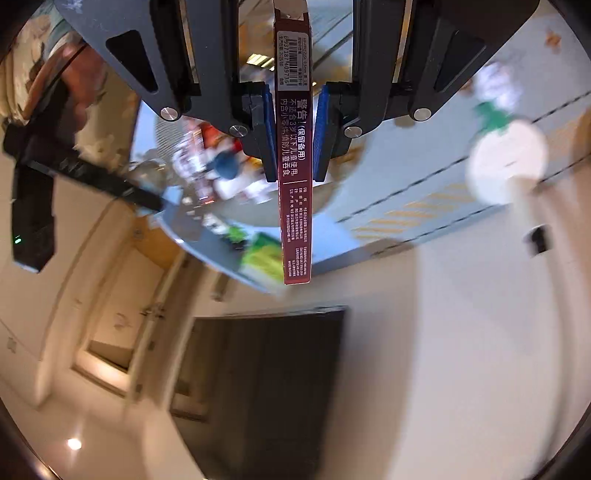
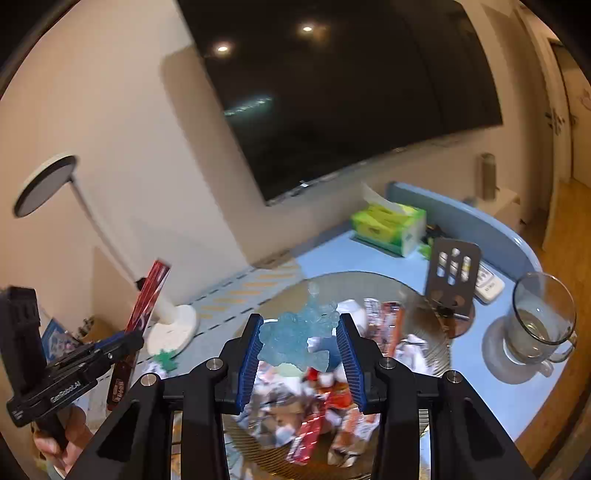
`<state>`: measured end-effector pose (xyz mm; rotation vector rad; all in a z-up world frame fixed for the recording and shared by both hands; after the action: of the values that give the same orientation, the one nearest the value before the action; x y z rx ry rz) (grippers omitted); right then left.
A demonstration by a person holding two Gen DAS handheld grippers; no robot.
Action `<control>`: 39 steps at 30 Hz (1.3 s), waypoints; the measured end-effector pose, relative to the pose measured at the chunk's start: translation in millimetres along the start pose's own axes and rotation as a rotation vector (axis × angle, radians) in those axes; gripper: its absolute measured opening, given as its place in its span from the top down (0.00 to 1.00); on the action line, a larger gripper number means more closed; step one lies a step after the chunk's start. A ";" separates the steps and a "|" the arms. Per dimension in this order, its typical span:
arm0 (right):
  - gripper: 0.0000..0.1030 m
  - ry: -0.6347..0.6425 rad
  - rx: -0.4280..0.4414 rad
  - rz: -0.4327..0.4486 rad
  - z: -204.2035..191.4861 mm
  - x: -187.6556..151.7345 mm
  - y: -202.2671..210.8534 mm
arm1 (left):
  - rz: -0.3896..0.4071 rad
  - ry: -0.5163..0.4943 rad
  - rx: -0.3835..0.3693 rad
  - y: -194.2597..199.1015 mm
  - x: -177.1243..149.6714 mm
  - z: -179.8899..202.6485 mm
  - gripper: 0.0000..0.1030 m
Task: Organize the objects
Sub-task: 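Carry the maroon box and teal figure into the amber bowl and open both tools, then move both open tools back over the table toward the lamp base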
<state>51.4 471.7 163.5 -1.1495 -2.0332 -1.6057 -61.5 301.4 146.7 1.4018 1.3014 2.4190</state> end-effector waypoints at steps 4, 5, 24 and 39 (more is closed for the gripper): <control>0.34 -0.006 -0.005 -0.080 8.4 -1.4 -22.5 | -0.140 0.006 -0.027 -52.4 9.4 13.4 0.84; 0.22 -0.005 0.007 -0.087 11.1 -2.3 -24.0 | -0.179 0.014 -0.026 -64.6 8.3 13.0 0.84; 0.20 0.224 0.190 -0.102 -92.9 -47.3 -18.6 | 0.095 0.303 0.234 84.1 -79.9 -105.6 0.84; 0.19 0.415 0.032 -0.411 -206.1 -135.3 -176.1 | -0.155 0.588 0.537 69.3 -219.6 -239.7 0.83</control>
<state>-41.1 220.0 22.5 -0.3475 -2.0791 -1.7987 -86.2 10.4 -12.2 0.5896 2.2175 2.5770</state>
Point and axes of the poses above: each gripper's, at about its wrist camera, not at the fingertips, and y roughly against the way its jaws point, z to its right, x to its top, the point moved 3 cm from there along -y, roughly the way its jaws point, and after that the axes turned 9 degrees about -z, right-handed, at the moved point
